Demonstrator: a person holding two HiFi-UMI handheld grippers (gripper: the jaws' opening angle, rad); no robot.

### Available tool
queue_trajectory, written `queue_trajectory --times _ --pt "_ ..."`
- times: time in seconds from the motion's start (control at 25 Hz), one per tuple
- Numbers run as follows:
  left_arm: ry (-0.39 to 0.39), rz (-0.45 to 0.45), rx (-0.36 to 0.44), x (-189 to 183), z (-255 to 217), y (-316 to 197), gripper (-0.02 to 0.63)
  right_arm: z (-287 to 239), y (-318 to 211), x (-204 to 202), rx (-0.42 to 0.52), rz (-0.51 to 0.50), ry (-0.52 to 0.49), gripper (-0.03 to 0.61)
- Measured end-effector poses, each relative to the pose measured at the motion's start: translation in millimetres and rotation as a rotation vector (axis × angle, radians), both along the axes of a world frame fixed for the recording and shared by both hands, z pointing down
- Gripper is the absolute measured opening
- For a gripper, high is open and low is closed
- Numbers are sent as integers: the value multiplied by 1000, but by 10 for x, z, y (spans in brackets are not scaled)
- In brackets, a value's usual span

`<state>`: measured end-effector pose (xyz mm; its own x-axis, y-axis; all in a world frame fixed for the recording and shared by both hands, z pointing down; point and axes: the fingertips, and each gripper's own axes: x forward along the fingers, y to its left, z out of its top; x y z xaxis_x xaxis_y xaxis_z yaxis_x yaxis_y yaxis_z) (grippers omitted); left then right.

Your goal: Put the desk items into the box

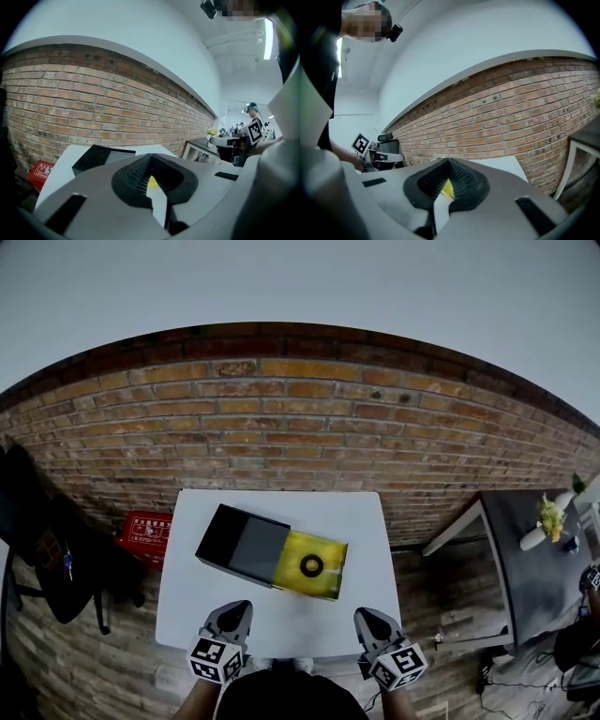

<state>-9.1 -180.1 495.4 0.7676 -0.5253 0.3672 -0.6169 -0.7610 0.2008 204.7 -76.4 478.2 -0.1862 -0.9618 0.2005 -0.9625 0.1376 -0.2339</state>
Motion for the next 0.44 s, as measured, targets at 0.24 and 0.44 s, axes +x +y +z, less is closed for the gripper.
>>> queue_trajectory --times 0.24,0.44 --pt "-4 64 10 -10 -70 -55 14 -41 -59 -41 8 38 2 21" --pt "26 59 22 -4 -111 -159 13 -37 -105 -66 3 50 15 21"
